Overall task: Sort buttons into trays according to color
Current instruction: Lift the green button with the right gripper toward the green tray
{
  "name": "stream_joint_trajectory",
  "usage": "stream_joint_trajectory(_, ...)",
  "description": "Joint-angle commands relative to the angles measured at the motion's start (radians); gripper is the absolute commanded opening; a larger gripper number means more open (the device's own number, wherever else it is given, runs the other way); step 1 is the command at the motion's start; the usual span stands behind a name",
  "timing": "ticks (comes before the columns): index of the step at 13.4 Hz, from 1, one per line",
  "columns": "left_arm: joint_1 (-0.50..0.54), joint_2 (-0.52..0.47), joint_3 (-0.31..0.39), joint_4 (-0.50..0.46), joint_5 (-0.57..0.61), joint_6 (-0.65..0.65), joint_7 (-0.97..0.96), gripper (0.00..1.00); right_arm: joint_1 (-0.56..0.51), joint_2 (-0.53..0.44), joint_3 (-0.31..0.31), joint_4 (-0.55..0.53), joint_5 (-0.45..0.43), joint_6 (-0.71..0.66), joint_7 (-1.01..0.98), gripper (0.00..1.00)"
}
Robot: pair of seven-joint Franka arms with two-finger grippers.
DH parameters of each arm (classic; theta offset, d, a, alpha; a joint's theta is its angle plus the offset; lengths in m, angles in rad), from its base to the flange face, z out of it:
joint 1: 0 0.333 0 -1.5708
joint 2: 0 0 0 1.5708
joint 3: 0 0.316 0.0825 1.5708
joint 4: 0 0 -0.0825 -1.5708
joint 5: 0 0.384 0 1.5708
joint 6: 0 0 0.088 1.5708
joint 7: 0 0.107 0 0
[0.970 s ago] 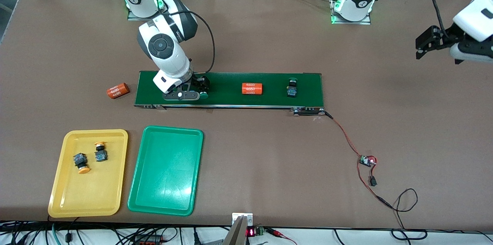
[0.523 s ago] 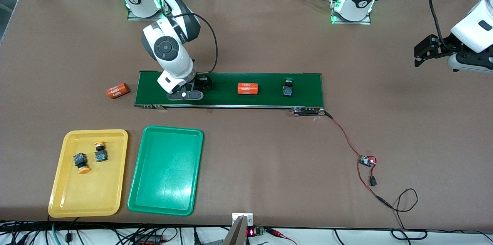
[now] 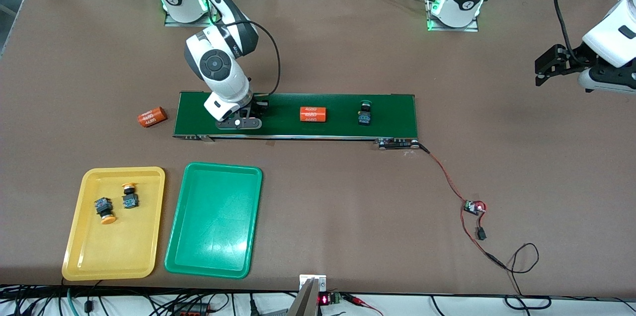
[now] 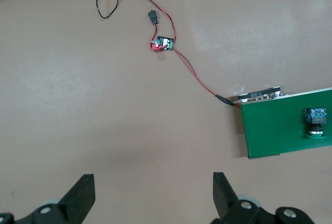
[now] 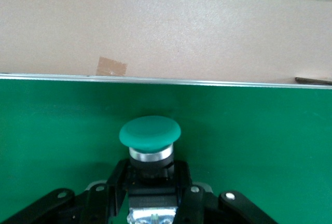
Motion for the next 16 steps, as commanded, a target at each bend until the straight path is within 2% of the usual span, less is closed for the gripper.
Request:
stream_joint_trajectory(1, -0.009, 0.014, 0.011, 0.020, -0.007, -0.013, 0.007, 1.00, -0.025, -0.034, -0.003, 0.048, -0.010, -0.072, -0.013, 0.07)
stream_joint_trajectory(3, 0.005, 0.021, 0.014, 0.014, -0.010, -0.006, 0.007, 1.00, -0.053, -0.041, -0.013, 0.170, -0.007, -0.212, -0.051, 0.07)
stream_joint_trajectory(5, 0.006, 0.043, 0.014, 0.017, -0.013, -0.007, 0.004, 1.00, -0.058, -0.007, -0.082, 0.281, -0.010, -0.235, -0.123, 0.08)
stream_joint_trajectory(7, 0.005, 0.061, 0.014, 0.019, -0.013, -0.007, 0.001, 1.00, -0.059, 0.072, -0.137, 0.384, -0.007, -0.231, -0.234, 0.10)
stream_joint_trajectory(9, 0.008, 0.064, 0.014, 0.017, -0.016, -0.007, 0.004, 1.00, -0.074, 0.192, -0.177, 0.480, -0.008, -0.212, -0.294, 0.10)
stream_joint_trajectory(13, 0.006, 0.064, 0.013, 0.022, -0.018, -0.007, 0.004, 1.00, -0.078, 0.392, -0.253, 0.597, -0.010, 0.026, -0.386, 0.10)
stream_joint_trajectory(15, 0.006, 0.064, 0.013, 0.022, -0.016, -0.007, 0.004, 1.00, -0.076, 0.444, -0.260, 0.603, -0.008, 0.111, -0.386, 0.11)
stream_joint_trajectory(16, 0.006, 0.064, 0.013, 0.022, -0.016, -0.007, 0.004, 1.00, -0.076, 0.452, -0.260, 0.603, -0.008, 0.122, -0.385, 0.15)
